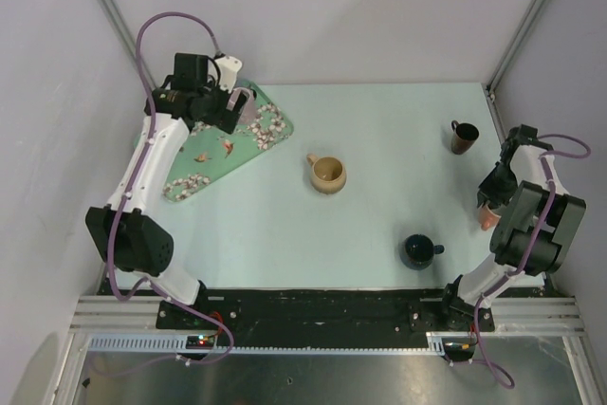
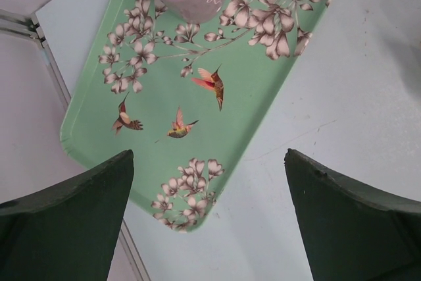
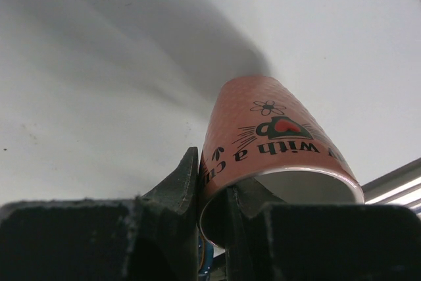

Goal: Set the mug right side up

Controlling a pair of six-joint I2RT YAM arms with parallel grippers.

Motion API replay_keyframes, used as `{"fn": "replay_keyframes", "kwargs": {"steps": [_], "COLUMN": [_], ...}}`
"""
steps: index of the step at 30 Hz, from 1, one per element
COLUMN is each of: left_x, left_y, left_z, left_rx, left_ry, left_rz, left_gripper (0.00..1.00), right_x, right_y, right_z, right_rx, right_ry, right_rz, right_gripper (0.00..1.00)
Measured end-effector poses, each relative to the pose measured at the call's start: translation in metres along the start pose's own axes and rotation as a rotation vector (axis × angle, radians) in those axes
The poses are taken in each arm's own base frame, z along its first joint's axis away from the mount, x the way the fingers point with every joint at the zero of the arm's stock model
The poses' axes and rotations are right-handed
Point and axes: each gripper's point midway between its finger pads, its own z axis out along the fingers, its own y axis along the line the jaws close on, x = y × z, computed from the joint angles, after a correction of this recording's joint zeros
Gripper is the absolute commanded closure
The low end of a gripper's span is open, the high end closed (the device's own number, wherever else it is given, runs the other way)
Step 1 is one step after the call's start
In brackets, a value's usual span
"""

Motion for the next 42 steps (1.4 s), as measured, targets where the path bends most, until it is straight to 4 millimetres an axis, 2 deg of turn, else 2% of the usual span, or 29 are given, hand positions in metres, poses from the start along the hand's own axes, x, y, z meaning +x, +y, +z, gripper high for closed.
{"fn": "replay_keyframes", "kwargs": {"steps": [2,3,9,12,14,17,20,23,26,28,29,32,35,39,42], "left_x": [0.001,0.001,0.011,0.017,0.019,0.019,0.008,-0.026,-0.063,-0.075,-0.074,-0.06,-0.046,-0.035,-0.032], "left_y": [0.0,0.0,-0.003,-0.007,-0.01,-0.017,-0.022,-0.01,0.012,0.025,0.03,0.035,0.039,0.051,0.056], "left_z": [0.001,0.002,0.012,0.02,0.027,0.042,0.064,0.102,0.147,0.175,0.191,0.213,0.234,0.254,0.261], "left_rx": [-0.001,0.0,0.023,0.062,0.094,0.166,0.232,0.217,0.13,0.069,0.042,0.017,-0.004,-0.029,-0.021], "left_ry": [0.004,0.006,0.035,0.05,0.053,0.047,0.025,-0.011,-0.061,-0.079,-0.076,-0.046,-0.031,-0.041,-0.058], "left_rz": [0.008,0.011,0.075,0.15,0.205,0.319,0.411,0.426,0.356,0.282,0.23,0.139,0.03,-0.074,-0.097], "left_gripper": [0.0,0.0,0.0,0.0,0.0,0.0,0.0,0.0,0.0,0.0,0.0,0.0,0.0,0.0,0.0], "right_x": [0.003,0.004,0.002,0.001,0.0,-0.002,-0.003,-0.004,-0.003,0.003,0.007,0.019,0.031,0.04,0.043], "right_y": [0.0,0.0,0.002,0.001,0.001,0.001,0.007,0.019,0.038,0.052,0.058,0.069,0.073,0.076,0.075], "right_z": [0.008,0.012,0.019,0.018,0.015,0.004,-0.013,-0.033,-0.053,-0.065,-0.069,-0.073,-0.075,-0.077,-0.08], "right_rx": [-0.002,-0.007,-0.03,-0.029,-0.03,-0.02,-0.01,-0.012,-0.033,-0.05,-0.055,-0.051,-0.021,0.018,0.041], "right_ry": [0.014,0.022,0.022,0.017,0.006,-0.032,-0.083,-0.14,-0.206,-0.238,-0.246,-0.252,-0.241,-0.23,-0.233], "right_rz": [-0.001,0.001,0.007,0.004,0.0,-0.025,-0.06,-0.113,-0.18,-0.232,-0.257,-0.322,-0.377,-0.433,-0.459], "right_gripper": [1.0,0.96,0.47,0.12,0.03,0.01,0.01,0.01,0.01,0.0,0.01,0.01,0.0,0.0,0.01]}}
